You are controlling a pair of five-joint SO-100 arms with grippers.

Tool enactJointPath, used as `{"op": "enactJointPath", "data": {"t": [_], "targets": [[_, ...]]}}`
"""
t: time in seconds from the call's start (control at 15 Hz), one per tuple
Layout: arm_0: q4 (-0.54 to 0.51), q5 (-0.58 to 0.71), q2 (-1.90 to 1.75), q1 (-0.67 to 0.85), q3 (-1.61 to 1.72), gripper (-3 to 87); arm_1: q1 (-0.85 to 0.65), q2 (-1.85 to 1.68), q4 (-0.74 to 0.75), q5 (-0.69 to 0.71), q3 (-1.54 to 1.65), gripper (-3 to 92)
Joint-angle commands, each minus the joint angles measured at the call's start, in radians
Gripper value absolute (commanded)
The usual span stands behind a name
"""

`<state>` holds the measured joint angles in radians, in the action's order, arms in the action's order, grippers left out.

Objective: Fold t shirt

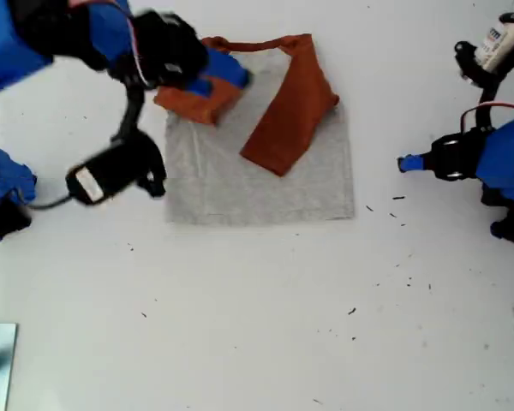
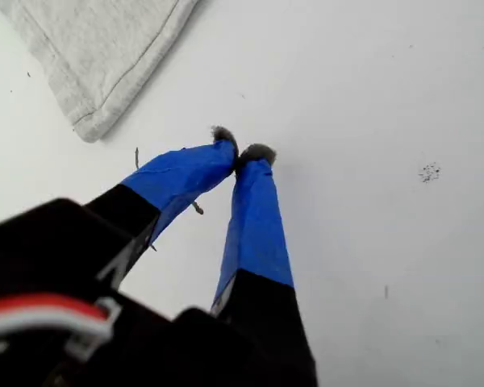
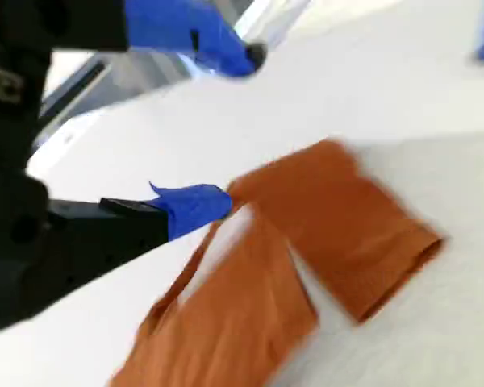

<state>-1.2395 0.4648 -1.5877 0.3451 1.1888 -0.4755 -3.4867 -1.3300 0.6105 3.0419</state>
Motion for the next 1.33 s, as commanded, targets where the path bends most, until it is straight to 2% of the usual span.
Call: {"op": "enactJointPath", "data": {"t": [0.0, 0.2, 0.33, 0.4, 0.53, 0.6, 0.73, 0.8, 0.87, 0.93, 1.0, 1.07, 1.13, 1.27], "targets": [[-0.020, 0.075, 0.006, -0.067, -0.106, 21.5, 0.009, -0.017, -0.002, -0.014, 0.063, 3.5], [-0.018, 0.100, -0.249, -0.005, 0.155, 20.0, 0.009, -0.017, -0.002, -0.014, 0.063, 3.5], [0.118, 0.086, -0.540, 0.061, 0.563, 19.2, 0.006, -0.017, -0.002, -0.014, 0.063, 3.5], [0.169, 0.028, -0.661, 0.107, 0.807, 11.8, 0.008, -0.017, -0.002, -0.015, 0.063, 3.5], [0.239, -0.114, -0.744, 0.213, 1.258, 2.7, 0.005, -0.017, -0.002, -0.017, 0.063, 3.5], [0.327, -0.146, -0.761, 0.224, 1.442, -0.2, 0.003, -0.017, -0.002, -0.020, 0.063, 3.5], [0.414, -0.212, -0.753, 0.210, 1.617, -0.2, 0.002, -0.017, -0.002, -0.029, 0.064, 3.5], [0.399, -0.225, -0.755, 0.189, 1.609, -0.2, 0.008, -0.017, -0.003, -0.040, 0.058, 3.5], [0.322, -0.244, -0.764, 0.147, 1.519, -0.3, 0.023, -0.015, -0.005, -0.063, 0.018, 3.4], [0.196, -0.267, -0.758, 0.101, 1.353, 5.6, 0.044, 0.035, -0.003, -0.078, -0.097, 3.5], [0.083, -0.261, -0.710, 0.043, 1.141, 22.5, 0.046, 0.232, -0.023, -0.095, -0.295, 11.8], [-0.008, -0.255, -0.640, -0.014, 0.937, 28.6, 0.075, 0.491, -0.048, -0.092, -0.525, 20.3], [-0.054, -0.252, -0.594, -0.057, 0.804, 30.8, 0.133, 0.707, -0.055, -0.100, -0.719, 28.7], [-0.029, -0.256, -0.586, -0.117, 0.767, 30.9, 0.206, 1.048, -0.092, -0.144, -0.976, 32.6]]}}
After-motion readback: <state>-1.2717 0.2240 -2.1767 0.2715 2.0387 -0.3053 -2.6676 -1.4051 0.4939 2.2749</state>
